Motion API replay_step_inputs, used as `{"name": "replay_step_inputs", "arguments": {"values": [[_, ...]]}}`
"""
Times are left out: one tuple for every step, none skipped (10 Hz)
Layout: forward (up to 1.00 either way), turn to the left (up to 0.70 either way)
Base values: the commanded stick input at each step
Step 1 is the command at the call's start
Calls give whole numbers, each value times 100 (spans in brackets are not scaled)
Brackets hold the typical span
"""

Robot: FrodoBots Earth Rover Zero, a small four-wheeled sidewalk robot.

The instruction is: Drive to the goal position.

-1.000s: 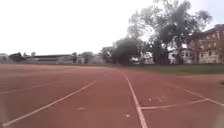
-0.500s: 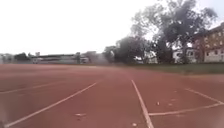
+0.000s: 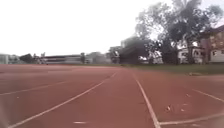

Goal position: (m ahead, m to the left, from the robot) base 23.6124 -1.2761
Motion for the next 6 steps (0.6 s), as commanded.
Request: {"name": "replay_step_inputs", "arguments": {"values": [[45, 0], [45, 0], [45, 0], [45, 0], [45, 0], [45, 0]]}}
